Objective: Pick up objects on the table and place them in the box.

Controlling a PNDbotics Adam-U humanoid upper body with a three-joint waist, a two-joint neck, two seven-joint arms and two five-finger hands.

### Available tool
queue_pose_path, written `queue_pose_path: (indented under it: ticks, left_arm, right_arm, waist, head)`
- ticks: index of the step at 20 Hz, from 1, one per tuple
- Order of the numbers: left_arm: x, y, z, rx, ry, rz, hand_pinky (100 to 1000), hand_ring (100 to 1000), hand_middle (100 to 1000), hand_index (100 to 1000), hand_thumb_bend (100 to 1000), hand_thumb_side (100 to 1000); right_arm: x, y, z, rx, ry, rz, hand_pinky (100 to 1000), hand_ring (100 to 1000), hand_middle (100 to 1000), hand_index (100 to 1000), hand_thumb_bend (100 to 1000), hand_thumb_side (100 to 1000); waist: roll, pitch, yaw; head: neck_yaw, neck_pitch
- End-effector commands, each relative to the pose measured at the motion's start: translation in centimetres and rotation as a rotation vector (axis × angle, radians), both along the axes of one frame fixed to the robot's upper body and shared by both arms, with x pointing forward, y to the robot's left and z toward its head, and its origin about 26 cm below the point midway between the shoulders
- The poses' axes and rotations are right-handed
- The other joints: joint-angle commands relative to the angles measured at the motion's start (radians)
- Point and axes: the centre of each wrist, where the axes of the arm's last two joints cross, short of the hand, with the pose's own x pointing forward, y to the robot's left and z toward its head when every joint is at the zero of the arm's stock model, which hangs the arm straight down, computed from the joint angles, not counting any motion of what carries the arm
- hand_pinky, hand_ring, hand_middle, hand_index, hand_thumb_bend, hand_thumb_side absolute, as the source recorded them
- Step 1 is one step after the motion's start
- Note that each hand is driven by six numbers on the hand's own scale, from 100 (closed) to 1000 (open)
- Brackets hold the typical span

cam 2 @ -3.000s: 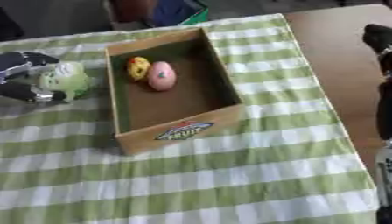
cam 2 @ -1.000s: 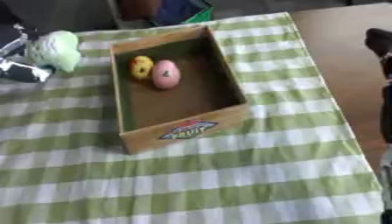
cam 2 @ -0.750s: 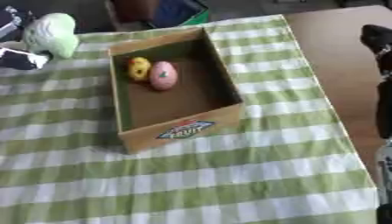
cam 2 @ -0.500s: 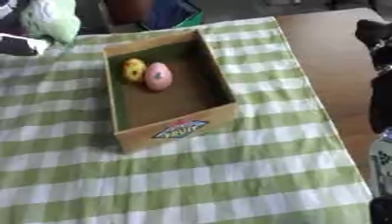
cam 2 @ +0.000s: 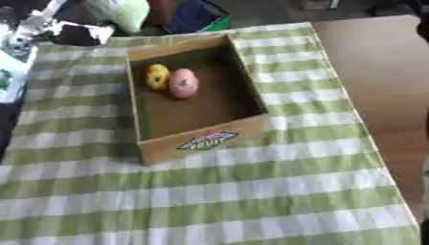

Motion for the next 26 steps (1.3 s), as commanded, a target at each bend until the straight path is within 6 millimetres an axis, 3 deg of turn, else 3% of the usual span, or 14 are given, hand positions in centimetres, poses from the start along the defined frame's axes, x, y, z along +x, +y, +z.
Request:
queue_pose_path:
  ticks: [1,8,15,19,24,25,26]
  left_arm:
    - [-0.2,-1.9,0.0,0.021,-0.031,-0.026,452,722,639,481,100,266]
    - [0.9,-4.0,-3.1,0.085,0.012,-0.071,458,721,637,490,100,260]
    - [1.4,-4.3,-3.8,0.101,0.004,-0.082,458,721,637,490,100,259]
    - [1.7,-5.7,-5.6,0.222,0.069,-0.117,486,754,685,585,100,245]
    - [1.7,-5.7,-5.5,0.357,0.105,-0.091,568,830,775,769,100,245]
    - [1.7,-5.8,-5.4,0.38,0.108,-0.084,577,840,788,801,100,279]
    - [1.6,-5.8,-5.3,0.404,0.112,-0.079,591,854,807,856,100,385]
  right_arm:
    - [-0.3,0.2,1.0,0.005,-0.047,0.019,810,709,476,824,100,812]
    - [-0.2,0.5,1.1,0.022,-0.053,0.03,811,708,476,824,100,794]
    - [-0.2,0.5,1.0,0.024,-0.052,0.03,811,708,476,824,100,794]
    - [-0.2,0.6,1.0,0.021,-0.048,0.037,813,708,473,825,100,779]
    - [-0.2,0.6,1.0,0.02,-0.045,0.037,813,708,473,825,100,776]
    - [-0.2,0.6,1.0,0.02,-0.045,0.038,812,708,473,825,100,775]
    - [-0.2,0.6,1.0,0.021,-0.045,0.039,812,708,473,825,100,774]
  waist:
    - [-0.006,-0.025,-0.004]
    - [-0.003,-0.02,-0.011]
    - [-0.002,-0.018,-0.012]
    - [0.002,-0.009,-0.012]
    - [0.001,-0.006,-0.007]
    - [0.001,-0.006,-0.007]
    - [0.001,-0.006,-0.007]
  head:
    - [0.03,0.013]
    - [0.059,0.029]
    - [0.063,0.029]
    - [0.041,0.012]
    - [0.027,0.008]
    - [0.026,0.007]
    - [0.026,0.007]
